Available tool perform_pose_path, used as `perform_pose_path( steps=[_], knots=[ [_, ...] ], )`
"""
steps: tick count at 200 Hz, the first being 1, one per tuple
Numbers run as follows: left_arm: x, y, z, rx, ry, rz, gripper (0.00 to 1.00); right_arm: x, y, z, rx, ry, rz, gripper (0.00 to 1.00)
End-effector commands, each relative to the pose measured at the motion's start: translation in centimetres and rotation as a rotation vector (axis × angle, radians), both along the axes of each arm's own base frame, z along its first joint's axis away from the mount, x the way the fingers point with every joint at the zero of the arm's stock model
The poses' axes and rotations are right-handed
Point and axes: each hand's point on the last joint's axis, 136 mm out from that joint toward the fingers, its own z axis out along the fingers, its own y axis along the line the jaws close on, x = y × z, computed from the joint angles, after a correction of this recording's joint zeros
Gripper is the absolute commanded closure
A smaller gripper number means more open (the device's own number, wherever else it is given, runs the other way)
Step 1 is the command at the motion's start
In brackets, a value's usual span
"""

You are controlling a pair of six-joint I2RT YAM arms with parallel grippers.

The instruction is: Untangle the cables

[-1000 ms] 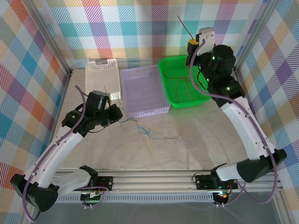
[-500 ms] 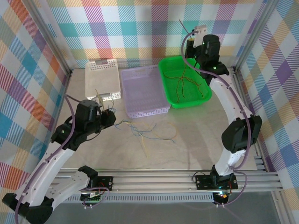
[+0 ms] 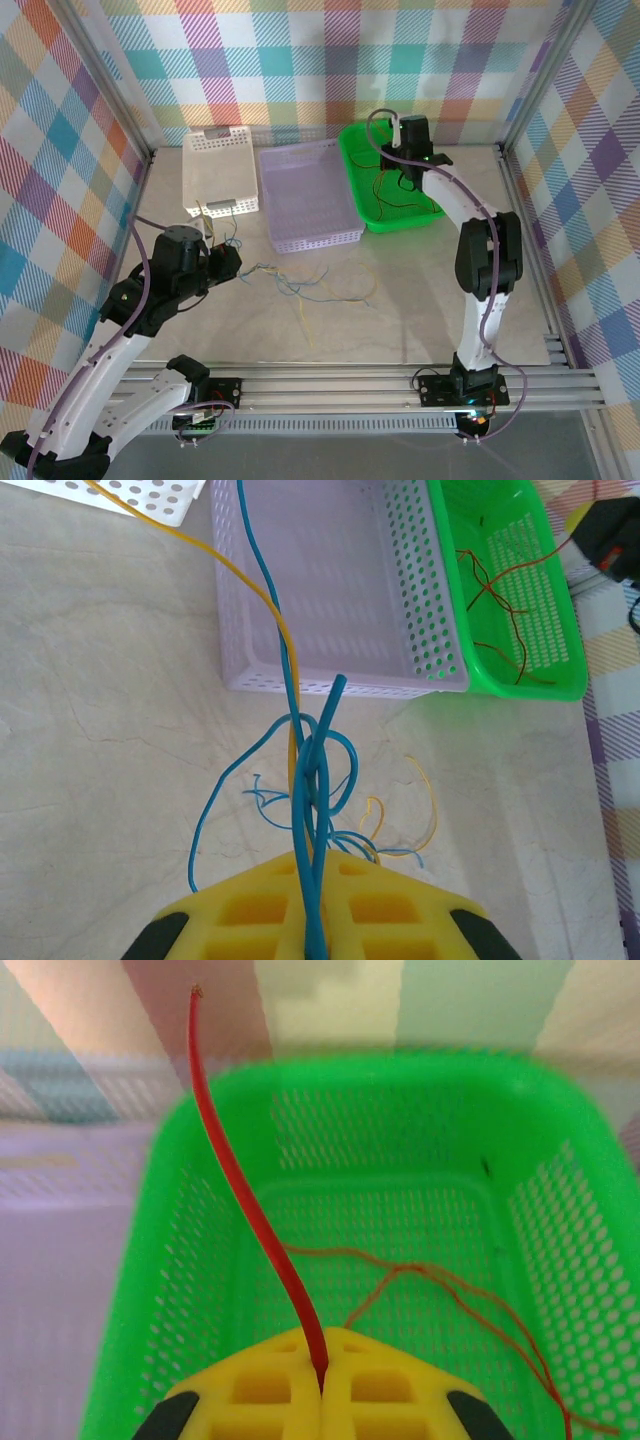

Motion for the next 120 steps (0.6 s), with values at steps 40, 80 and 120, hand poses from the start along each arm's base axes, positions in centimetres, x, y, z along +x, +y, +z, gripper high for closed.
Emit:
perform_pose_path(
  steps=[40,80,120],
  knots=[
    [0.2,0.0,-0.2,-0.012,0.000,0.007,1.00,-1.3,-2.3,-8.1,0.008,0.337,-0.157,1.00],
    [0.1,0.1,-0.1,-0.009,0.001,0.011,1.00,-1.5,-2.4,-9.4,0.103,0.410,-0.178,1.00],
    [0.3,0.2,0.1,0.000,0.000,0.018,1.00,-1.4,0.2,-9.4,0.242,0.479,-0.100,1.00]
  ],
)
